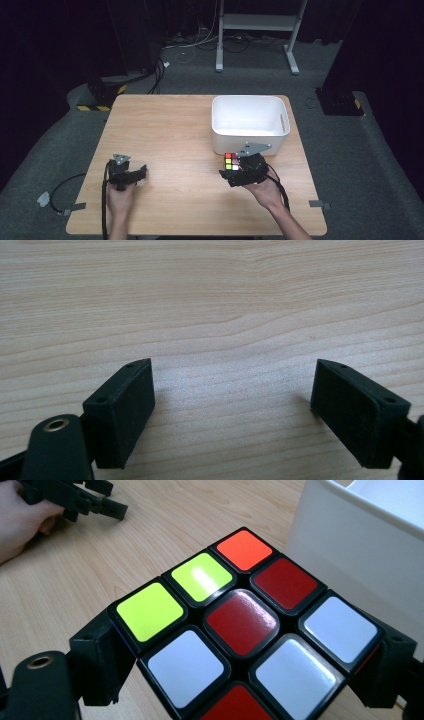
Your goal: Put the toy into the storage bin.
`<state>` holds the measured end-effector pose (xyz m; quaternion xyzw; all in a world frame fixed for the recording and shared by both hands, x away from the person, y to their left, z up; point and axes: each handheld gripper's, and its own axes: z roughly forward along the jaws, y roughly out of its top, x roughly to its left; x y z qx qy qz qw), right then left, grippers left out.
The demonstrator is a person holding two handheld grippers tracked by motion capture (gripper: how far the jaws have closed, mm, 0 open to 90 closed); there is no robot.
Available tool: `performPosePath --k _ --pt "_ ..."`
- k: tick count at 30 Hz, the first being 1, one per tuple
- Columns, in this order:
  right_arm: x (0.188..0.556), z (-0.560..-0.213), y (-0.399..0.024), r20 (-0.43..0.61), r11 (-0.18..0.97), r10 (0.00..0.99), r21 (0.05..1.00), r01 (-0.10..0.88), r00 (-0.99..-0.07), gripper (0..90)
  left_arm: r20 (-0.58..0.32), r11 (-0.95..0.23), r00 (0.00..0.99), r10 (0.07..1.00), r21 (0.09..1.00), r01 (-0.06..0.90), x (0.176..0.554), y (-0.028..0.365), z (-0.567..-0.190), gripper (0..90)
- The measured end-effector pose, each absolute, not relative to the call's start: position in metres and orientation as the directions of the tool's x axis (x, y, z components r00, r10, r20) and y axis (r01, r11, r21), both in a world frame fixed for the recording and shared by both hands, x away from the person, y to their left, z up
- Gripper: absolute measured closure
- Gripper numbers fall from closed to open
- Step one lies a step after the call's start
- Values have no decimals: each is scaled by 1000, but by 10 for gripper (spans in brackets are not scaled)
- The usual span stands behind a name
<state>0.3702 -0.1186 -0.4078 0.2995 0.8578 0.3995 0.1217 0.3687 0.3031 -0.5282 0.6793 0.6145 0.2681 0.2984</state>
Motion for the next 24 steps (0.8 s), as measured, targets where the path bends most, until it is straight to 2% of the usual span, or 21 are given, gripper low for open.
performPosePath --k 24 --pt "381 -380 -130 91 424 600 806 413 -795 139 -2 -67 101 995 735 675 369 303 -528 180"
